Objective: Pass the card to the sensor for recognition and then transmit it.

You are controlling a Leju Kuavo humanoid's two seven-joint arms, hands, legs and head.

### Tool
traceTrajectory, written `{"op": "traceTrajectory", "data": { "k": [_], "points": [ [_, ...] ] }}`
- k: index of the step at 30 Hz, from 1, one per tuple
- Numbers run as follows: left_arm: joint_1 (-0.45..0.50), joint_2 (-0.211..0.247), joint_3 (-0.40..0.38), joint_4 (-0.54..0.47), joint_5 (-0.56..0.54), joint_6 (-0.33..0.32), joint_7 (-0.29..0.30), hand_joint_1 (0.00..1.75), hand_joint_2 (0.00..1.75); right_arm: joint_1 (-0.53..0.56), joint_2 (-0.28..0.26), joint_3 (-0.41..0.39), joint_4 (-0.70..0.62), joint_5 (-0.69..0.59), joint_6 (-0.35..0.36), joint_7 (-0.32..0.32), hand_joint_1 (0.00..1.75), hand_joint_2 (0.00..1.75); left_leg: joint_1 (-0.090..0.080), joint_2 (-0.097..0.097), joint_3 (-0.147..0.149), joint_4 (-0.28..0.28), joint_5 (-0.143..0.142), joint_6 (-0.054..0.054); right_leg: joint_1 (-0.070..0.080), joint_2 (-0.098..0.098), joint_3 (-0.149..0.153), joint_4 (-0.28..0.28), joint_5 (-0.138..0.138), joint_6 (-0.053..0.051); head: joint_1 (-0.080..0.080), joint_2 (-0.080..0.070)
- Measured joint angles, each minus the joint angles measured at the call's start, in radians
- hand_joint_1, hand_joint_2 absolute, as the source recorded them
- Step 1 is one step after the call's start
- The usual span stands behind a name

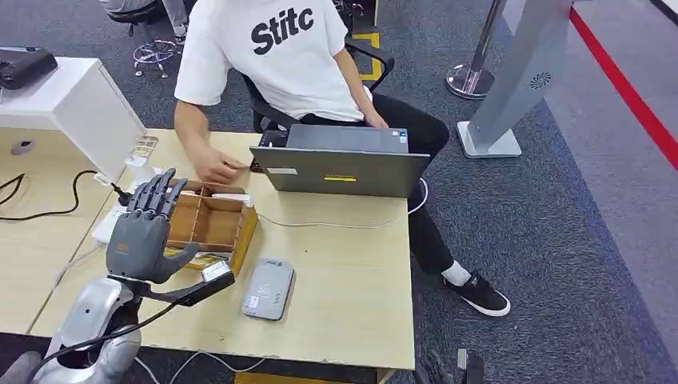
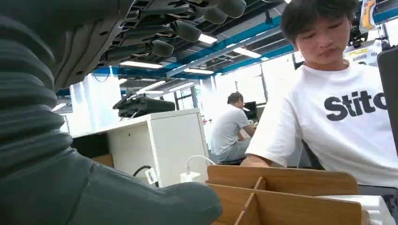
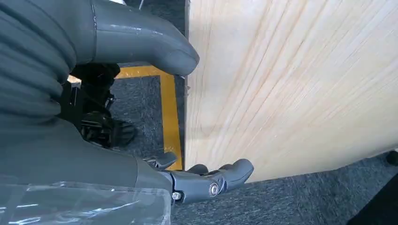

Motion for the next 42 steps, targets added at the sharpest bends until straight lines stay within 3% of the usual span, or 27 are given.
{"op": "traceTrajectory", "data": {
  "k": [5,8,16,33,42],
  "points": [
    [0.001,0.0,0.0,0.0,0.0,-0.009,-0.003,0.0,1.75,0.0,0.0,0.0,0.0,-0.003,0.001,0.0,0.0,1.75,0.0,0.0,0.0,0.0,0.0,0.0,0.0,0.0,0.0,0.0,0.0,0.0,0.0,0.0],
    [0.009,0.004,0.0,0.0,0.027,-0.063,-0.035,0.0,1.75,0.0,0.0,0.0,0.0,-0.008,0.01,0.0,0.0,1.75,0.0,0.0,0.0,0.0,0.0,0.0,0.0,0.0,0.0,0.0,0.0,0.0,0.0,0.0],
    [0.022,0.014,-0.023,0.006,0.023,-0.112,-0.064,0.0,1.75,-0.001,0.0,0.0,0.0,-0.013,0.023,0.001,0.0,1.75,0.0,0.0,0.0,0.0,0.0,0.0,0.0,0.0,-0.001,0.0,0.0,0.0,0.0,0.0],
    [0.022,0.015,-0.06,0.066,-0.028,-0.113,-0.035,0.0,1.75,-0.001,0.0,0.0,0.0,-0.021,0.045,0.014,0.0,1.75,0.0,0.0,0.0,0.0,0.0,0.0,0.0,0.0,-0.001,0.0,0.0,0.0,0.0,0.0],
    [0.017,0.033,-0.061,0.159,-0.111,-0.11,-0.029,0.0,1.75,-0.003,0.0,0.007,0.0,-0.025,0.051,0.024,0.0,1.75,0.0,0.0,0.0,0.0,0.0,0.0,0.0,0.0,-0.001,0.0,0.0,0.0,0.0,0.0]
  ]
}}
